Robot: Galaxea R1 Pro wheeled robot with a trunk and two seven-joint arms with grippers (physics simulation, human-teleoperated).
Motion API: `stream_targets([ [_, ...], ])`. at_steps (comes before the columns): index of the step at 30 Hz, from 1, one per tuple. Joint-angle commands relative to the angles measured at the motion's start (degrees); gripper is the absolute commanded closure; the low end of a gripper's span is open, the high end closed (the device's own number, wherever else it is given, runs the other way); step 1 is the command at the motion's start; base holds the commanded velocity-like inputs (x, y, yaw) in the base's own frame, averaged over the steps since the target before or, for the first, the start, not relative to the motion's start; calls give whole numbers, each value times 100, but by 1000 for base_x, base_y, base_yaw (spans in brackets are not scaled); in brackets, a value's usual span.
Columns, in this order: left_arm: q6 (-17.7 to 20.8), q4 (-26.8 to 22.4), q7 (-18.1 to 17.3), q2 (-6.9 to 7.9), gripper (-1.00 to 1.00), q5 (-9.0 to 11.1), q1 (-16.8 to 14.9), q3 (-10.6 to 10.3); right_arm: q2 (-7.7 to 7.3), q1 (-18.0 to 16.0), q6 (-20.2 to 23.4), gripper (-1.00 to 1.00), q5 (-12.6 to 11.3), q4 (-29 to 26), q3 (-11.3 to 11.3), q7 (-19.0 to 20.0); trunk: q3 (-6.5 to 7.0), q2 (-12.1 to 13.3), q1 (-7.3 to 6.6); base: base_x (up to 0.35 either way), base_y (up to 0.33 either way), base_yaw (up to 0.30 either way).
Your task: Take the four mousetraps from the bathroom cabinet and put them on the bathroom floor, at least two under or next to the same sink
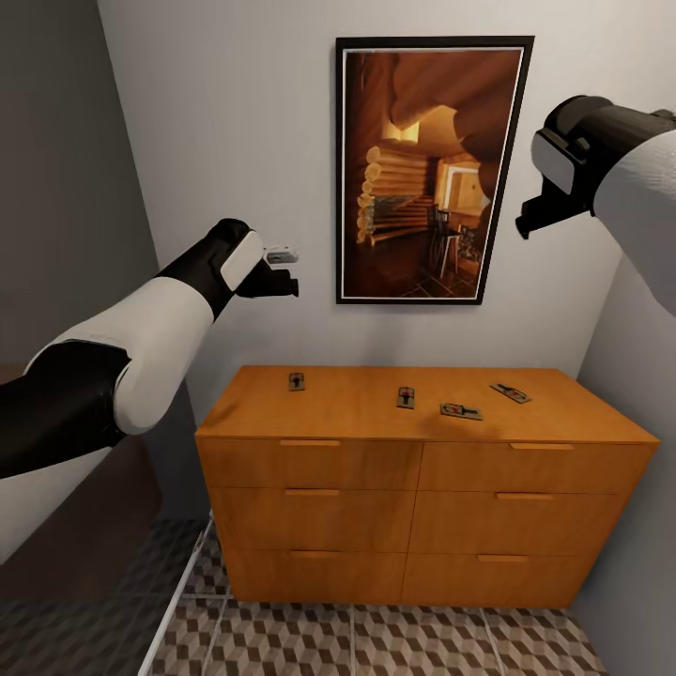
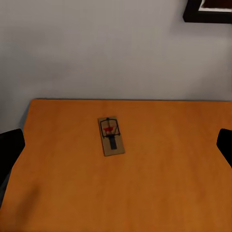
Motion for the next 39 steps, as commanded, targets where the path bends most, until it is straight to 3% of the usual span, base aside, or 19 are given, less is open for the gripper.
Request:
stream_targets([
  [1, 18, -6, 40, 2, -100, 61, -4, -39, 2, -7, 4, -100, -45, 8, 13, -38, -7, -4, 0, 0, 0, 0],
  [9, 18, -6, 40, 5, -100, 61, -4, -39, 141, 311, 4, -100, -46, 2, -29, -73, -7, -4, 0, 0, 0, 0],
  [16, 13, -6, 40, -1, -100, 61, -4, -39, 102, 518, 4, -100, -59, -39, -61, -142, -7, -4, 0, 8, 0, 0],
  [34, 16, -6, 40, 9, -100, 61, -4, -39, 110, 563, 4, -100, -144, -67, -197, -139, -7, -4, 0, 3, 0, 0],
  [39, 12, -6, 40, 12, -100, 61, -4, -39, 89, 559, 4, -100, -190, -70, -442, -138, -7, -4, 0, 15, 0, 0],
])
